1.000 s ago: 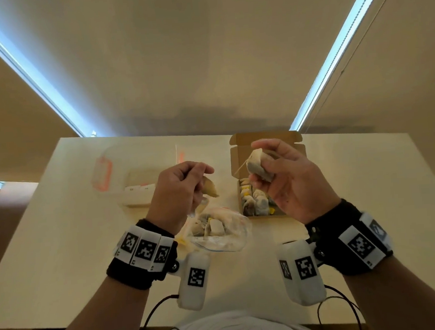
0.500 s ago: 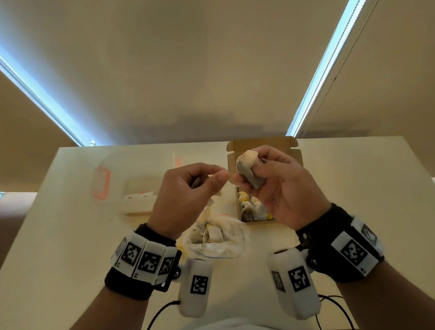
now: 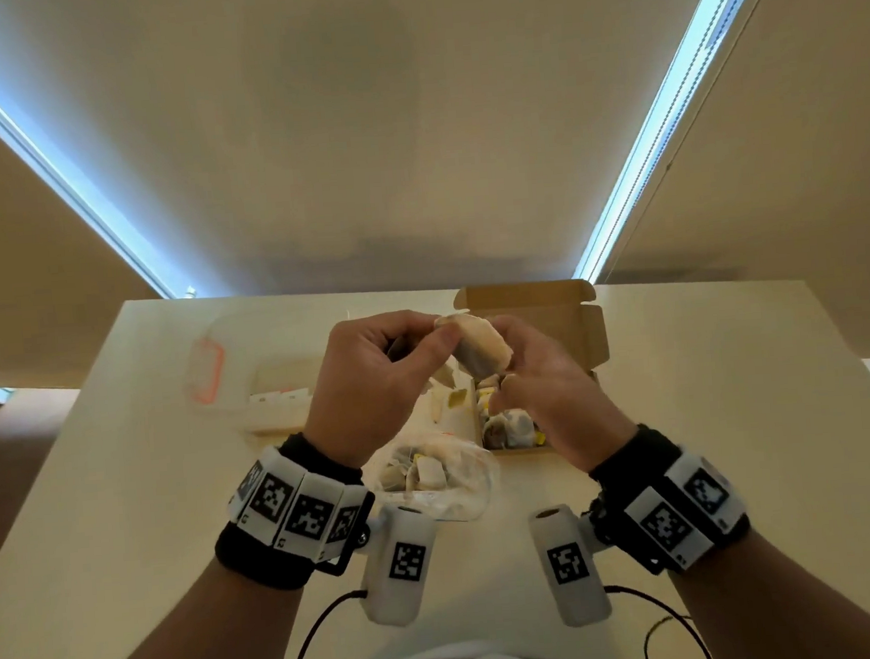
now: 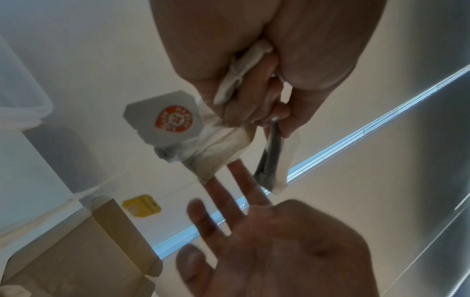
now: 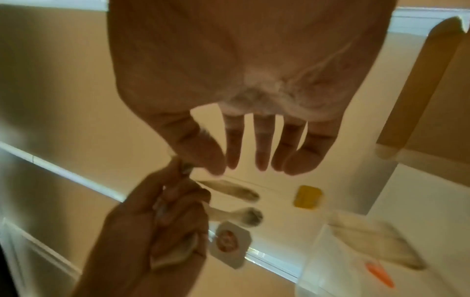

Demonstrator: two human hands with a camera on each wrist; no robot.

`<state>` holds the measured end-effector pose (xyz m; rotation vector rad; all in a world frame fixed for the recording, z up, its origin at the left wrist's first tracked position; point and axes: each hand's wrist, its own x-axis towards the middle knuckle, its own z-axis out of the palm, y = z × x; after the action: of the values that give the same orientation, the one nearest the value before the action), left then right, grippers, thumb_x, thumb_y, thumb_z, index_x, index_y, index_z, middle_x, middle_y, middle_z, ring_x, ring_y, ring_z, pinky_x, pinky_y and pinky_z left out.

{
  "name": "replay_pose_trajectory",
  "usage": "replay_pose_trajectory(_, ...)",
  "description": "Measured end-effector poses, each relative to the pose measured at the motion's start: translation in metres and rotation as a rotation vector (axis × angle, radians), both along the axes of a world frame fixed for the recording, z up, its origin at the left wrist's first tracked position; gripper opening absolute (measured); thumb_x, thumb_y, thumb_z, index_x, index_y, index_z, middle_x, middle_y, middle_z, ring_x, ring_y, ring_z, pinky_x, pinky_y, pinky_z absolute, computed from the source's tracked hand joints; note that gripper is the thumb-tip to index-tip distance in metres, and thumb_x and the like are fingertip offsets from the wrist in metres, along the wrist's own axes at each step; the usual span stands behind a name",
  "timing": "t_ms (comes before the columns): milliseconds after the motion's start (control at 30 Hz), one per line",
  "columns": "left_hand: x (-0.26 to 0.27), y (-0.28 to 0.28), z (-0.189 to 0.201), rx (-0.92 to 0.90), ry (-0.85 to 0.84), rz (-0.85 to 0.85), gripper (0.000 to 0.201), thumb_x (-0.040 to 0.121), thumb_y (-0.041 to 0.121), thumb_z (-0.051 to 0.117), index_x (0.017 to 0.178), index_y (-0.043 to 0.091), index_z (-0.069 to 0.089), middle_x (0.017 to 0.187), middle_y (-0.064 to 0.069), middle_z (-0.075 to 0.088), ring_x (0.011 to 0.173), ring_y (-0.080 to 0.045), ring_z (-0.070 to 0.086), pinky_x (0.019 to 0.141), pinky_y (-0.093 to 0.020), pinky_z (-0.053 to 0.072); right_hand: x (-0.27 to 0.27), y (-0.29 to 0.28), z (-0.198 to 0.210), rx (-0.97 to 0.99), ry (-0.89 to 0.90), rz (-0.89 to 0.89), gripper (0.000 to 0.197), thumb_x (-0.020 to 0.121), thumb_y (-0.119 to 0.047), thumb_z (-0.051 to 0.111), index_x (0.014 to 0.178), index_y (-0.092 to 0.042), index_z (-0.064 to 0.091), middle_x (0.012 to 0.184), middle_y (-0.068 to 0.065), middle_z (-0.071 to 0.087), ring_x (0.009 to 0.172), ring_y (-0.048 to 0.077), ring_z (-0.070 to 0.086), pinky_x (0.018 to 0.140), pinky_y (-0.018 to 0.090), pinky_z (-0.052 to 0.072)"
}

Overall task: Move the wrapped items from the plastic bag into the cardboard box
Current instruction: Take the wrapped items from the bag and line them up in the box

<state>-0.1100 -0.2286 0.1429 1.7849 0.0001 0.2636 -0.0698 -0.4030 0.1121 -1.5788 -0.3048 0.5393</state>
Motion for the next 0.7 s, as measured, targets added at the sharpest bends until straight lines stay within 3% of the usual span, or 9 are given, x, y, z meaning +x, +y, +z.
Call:
replay_pose_trajectory(100,0.002,0.006,0.007,0.029,0.032,-0.014,0.013,0.092,0.009,0.065,0.083,0.006,0.074,0.042,0.015,0.053,0.037,-0.002,0.043,0.043,-0.012,0.034,-0.007,0.007,-0.008,-0.253,-0.162,0.107,0.040,0.073,-0.031,0.072,0.112,-0.025,0.068,0.105,-0.012,0.068,0.098,0.009,0.060,0.088,0.047,0.055)
replay_pose_trajectory(200,0.004,0.013,0.011,0.029,0.086,0.021,0.017,0.092,0.010,0.065,0.081,-0.001,0.072,0.039,0.013,0.048,0.034,-0.003,0.040,0.040,-0.012,0.032,-0.013,0.011,-0.010,-0.197,-0.215,0.091,0.022,0.079,-0.040,0.073,0.100,-0.030,0.071,0.097,-0.018,0.070,0.093,0.011,0.063,0.083,0.052,0.055)
replay_pose_trajectory(267,0.004,0.017,0.012,0.026,0.115,0.048,0.020,0.093,0.012,0.064,0.079,0.000,0.071,0.037,0.011,0.047,0.032,-0.004,0.040,0.039,-0.015,0.035,-0.015,0.011,-0.009,-0.144,-0.226,0.082,0.008,0.086,-0.028,0.072,0.093,-0.026,0.069,0.098,-0.009,0.073,0.093,0.020,0.066,0.081,0.056,0.055)
replay_pose_trajectory(333,0.004,0.020,0.012,0.028,0.124,0.067,0.021,0.093,0.013,0.063,0.077,0.002,0.071,0.036,0.012,0.044,0.032,-0.005,0.039,0.039,-0.019,0.038,-0.016,0.008,-0.008,-0.102,-0.205,0.074,0.008,0.091,-0.014,0.068,0.086,-0.020,0.064,0.090,-0.002,0.073,0.090,0.031,0.067,0.079,0.059,0.055)
replay_pose_trajectory(400,0.004,0.025,0.009,0.009,0.121,0.084,0.022,0.094,0.013,0.063,0.075,0.003,0.070,0.036,0.011,0.041,0.032,-0.006,0.034,0.038,-0.018,0.034,-0.017,0.004,-0.009,-0.081,-0.189,0.070,0.008,0.092,-0.010,0.066,0.087,-0.015,0.061,0.082,-0.002,0.071,0.083,0.028,0.068,0.080,0.054,0.057)
replay_pose_trajectory(533,0.005,0.027,0.009,-0.006,0.137,0.096,0.022,0.094,0.012,0.062,0.077,0.000,0.069,0.036,0.010,0.043,0.031,-0.005,0.033,0.037,-0.015,0.029,-0.017,-0.004,-0.014,-0.049,-0.216,0.059,0.004,0.091,-0.011,0.066,0.092,-0.007,0.063,0.081,0.006,0.070,0.074,0.018,0.068,0.077,0.033,0.058)
replay_pose_trajectory(600,0.005,0.028,0.010,0.004,0.135,0.097,0.022,0.094,0.010,0.061,0.076,0.002,0.069,0.036,0.011,0.045,0.030,-0.004,0.038,0.038,-0.012,0.030,-0.018,-0.008,-0.015,-0.080,-0.230,0.070,0.004,0.093,-0.010,0.064,0.096,-0.009,0.066,0.081,0.002,0.071,0.074,0.018,0.069,0.077,0.031,0.058)
replay_pose_trajectory(700,0.005,0.033,0.008,0.040,0.133,0.102,0.024,0.094,0.012,0.062,0.073,0.004,0.069,0.038,0.010,0.045,0.033,-0.004,0.038,0.041,-0.014,0.030,-0.023,-0.017,-0.014,-0.137,-0.255,0.053,0.021,0.096,-0.004,0.057,0.100,-0.020,0.070,0.086,-0.003,0.072,0.072,0.014,0.068,0.074,0.031,0.058)
